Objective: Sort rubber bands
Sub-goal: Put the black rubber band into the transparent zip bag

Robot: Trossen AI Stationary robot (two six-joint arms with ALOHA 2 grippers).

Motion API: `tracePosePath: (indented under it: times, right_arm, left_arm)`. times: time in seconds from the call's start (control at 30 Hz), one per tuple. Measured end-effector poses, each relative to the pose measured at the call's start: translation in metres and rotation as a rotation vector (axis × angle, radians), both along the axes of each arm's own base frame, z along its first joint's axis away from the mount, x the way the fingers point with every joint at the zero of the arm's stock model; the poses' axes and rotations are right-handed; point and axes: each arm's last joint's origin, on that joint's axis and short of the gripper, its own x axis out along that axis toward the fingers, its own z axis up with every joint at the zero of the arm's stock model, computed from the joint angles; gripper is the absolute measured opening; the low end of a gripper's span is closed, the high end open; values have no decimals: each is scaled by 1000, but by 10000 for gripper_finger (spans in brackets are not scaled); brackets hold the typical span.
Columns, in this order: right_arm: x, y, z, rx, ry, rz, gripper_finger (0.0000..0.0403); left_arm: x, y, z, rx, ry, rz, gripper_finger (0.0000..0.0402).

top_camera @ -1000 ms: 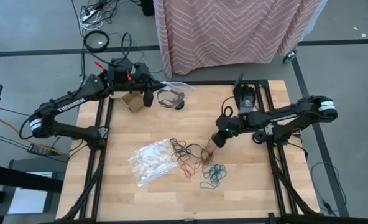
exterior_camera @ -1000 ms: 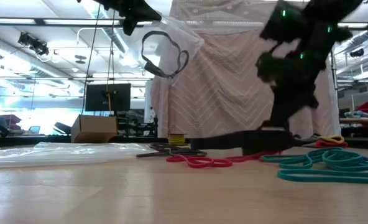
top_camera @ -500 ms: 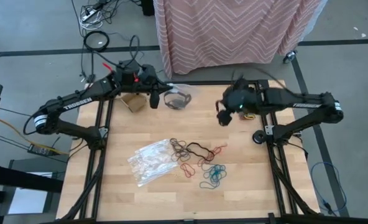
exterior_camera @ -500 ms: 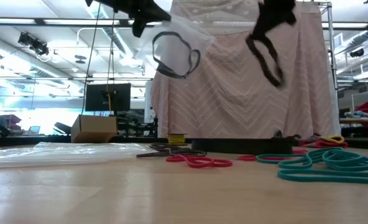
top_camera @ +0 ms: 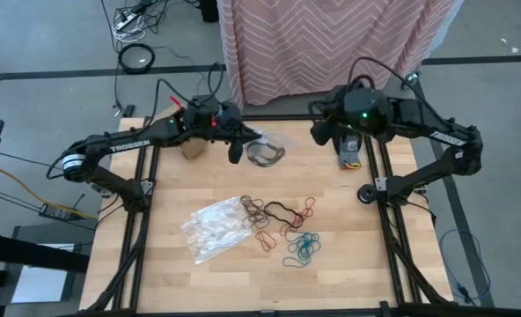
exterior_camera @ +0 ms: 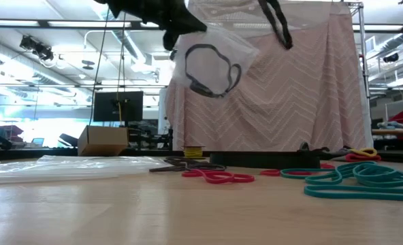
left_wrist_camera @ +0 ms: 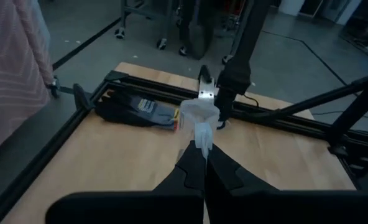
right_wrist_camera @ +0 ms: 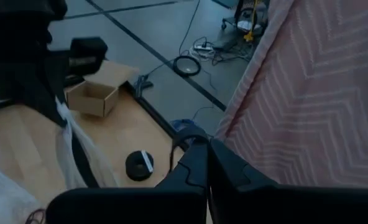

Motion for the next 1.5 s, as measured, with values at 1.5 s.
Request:
tracePosePath:
  times: [1.5]
  right_arm:
    - [61,-20,-42,312,177,440,0]
  left_arm:
    - [11,0,8,-29,-151,-61,0]
